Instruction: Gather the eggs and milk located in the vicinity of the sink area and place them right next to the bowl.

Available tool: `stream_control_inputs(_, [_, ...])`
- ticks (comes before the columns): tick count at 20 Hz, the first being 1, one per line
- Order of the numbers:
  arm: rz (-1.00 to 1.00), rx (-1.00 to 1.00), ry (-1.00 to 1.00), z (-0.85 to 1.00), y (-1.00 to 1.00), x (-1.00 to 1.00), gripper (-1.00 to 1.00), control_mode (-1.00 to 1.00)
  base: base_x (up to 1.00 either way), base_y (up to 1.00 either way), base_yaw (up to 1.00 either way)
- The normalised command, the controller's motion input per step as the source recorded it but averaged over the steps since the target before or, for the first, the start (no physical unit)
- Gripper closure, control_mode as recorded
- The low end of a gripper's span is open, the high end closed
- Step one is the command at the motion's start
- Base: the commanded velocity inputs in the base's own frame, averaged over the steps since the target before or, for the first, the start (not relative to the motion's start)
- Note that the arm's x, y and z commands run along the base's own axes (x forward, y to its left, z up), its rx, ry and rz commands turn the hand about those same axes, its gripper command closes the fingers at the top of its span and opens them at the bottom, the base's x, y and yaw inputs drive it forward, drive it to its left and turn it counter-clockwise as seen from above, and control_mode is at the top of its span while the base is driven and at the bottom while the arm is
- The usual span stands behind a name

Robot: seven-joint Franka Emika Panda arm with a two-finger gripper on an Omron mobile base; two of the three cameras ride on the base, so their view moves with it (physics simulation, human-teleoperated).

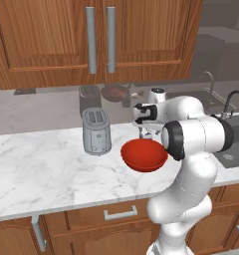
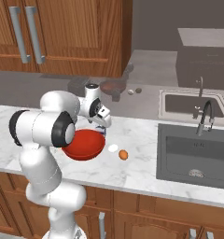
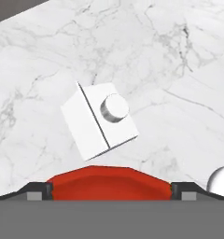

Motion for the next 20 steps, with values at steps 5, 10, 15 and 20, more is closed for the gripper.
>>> stream_control_inputs(5, [0.0,0.0,-0.06,0.18,-0.02,-0.36,-1.0,-1.0,0.0,0.0,0.0])
stream_control_inputs(10, [0.0,0.0,0.0,0.27,-0.28,-0.35,-1.0,-1.0,0.0,0.0,0.0])
stream_control_inputs(15, [0.0,0.0,0.0,0.39,-0.39,-0.32,-1.0,-1.0,0.0,0.0,0.0])
stream_control_inputs(20, [0.0,0.0,0.0,0.32,-0.44,-0.25,-1.0,-1.0,0.0,0.0,0.0])
